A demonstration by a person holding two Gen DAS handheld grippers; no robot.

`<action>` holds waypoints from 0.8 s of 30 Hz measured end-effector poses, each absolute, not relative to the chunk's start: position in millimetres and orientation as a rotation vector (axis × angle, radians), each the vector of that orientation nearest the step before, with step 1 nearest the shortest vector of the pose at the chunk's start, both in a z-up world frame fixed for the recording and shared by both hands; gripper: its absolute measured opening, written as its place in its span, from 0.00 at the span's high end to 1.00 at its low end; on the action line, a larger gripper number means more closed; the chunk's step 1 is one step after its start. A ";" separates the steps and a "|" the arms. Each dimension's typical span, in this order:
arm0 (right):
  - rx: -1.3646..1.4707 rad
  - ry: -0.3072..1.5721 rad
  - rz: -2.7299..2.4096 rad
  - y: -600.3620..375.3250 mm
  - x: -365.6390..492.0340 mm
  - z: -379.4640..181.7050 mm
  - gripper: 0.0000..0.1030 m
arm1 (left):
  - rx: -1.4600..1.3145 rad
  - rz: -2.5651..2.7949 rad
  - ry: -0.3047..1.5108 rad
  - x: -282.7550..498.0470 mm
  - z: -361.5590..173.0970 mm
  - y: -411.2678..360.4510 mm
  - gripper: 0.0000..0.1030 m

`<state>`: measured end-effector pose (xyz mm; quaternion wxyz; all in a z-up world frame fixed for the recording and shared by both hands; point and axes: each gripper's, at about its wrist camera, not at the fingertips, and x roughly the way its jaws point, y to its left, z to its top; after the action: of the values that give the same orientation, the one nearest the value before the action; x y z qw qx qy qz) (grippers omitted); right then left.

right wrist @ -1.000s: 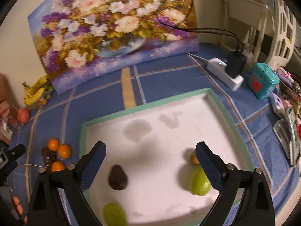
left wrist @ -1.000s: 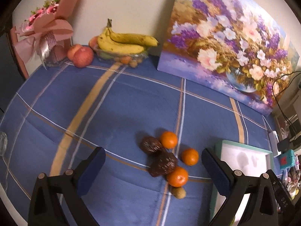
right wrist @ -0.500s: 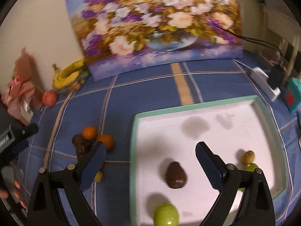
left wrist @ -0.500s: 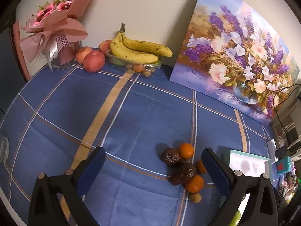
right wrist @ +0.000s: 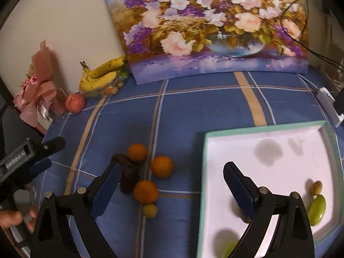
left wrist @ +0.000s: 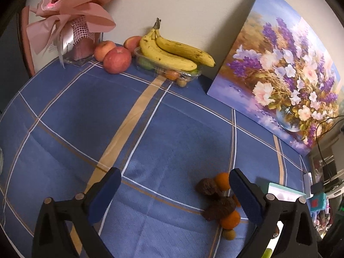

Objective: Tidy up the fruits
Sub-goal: 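Move both tools back from the tray toward the fruit cluster, then grasp the brown date with left tool while right tool grasps an orange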

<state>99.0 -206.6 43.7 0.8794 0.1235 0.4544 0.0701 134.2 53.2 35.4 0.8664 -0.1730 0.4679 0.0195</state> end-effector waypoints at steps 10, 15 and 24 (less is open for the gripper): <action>0.275 0.978 0.182 -188.1 125.5 34.6 0.36 | -0.409 0.020 1.036 147.9 10.5 57.2 0.17; 0.266 1.050 0.179 -182.2 132.6 9.1 0.45 | -0.454 -0.007 1.100 154.4 -16.1 51.1 0.23; 0.313 1.135 0.153 -188.1 140.8 -29.7 0.51 | -0.494 -0.032 1.167 158.9 -40.8 41.1 0.23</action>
<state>140.8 -188.1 -29.7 0.8289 0.1474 0.5348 0.0720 158.9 41.1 -40.8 0.8059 -0.2306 0.5451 -0.0152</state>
